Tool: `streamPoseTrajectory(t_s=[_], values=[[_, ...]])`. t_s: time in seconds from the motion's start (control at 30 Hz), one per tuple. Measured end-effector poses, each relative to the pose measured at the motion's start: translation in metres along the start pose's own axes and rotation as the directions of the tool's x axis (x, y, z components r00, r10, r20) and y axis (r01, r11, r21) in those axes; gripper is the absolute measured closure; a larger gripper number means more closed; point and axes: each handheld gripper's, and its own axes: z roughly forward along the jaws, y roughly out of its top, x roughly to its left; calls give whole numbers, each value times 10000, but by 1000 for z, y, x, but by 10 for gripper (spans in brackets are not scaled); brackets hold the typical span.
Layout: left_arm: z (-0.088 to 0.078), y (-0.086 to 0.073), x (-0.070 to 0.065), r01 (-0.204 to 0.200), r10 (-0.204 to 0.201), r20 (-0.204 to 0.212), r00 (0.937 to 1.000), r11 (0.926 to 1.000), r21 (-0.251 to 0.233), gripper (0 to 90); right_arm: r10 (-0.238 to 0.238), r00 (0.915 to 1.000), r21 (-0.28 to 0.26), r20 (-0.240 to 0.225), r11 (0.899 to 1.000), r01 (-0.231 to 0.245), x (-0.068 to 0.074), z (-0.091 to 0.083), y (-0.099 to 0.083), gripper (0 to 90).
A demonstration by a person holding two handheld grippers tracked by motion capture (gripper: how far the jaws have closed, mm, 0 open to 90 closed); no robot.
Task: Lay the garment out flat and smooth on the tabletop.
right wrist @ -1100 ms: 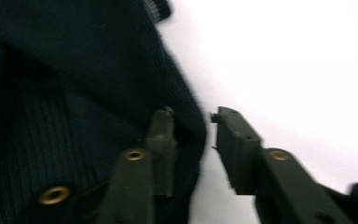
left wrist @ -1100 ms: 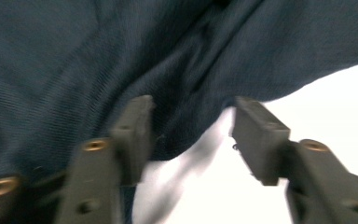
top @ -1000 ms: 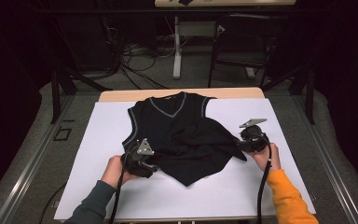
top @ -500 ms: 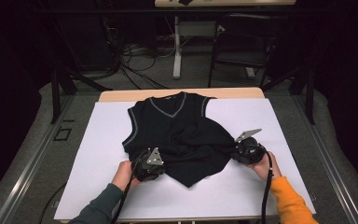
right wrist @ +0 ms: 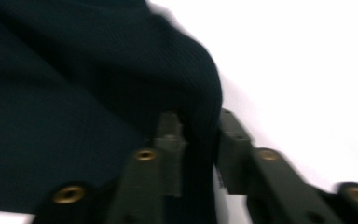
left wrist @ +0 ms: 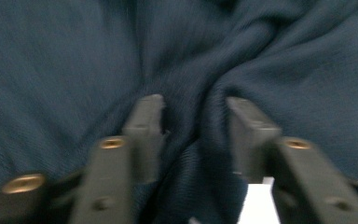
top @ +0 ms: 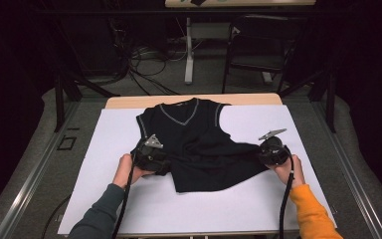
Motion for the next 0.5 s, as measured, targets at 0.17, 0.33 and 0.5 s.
streamPoseTrajectory(t_s=[0.17,0.33,0.5], values=[[-30,-12,-11,37,-64,-695,9976,9992,-393,327,362,9993,-1008,36,9943,-356,-6,-29,-3,458],[-39,-26,-30,-25,3,-584,9983,9993,-385,272,-515,9940,-1511,-964,9879,365,12,-46,0,377],[-27,-35,-45,-98,97,178,9998,9999,92,311,-1567,9757,-1240,-1533,9826,1384,37,-31,5,370]])
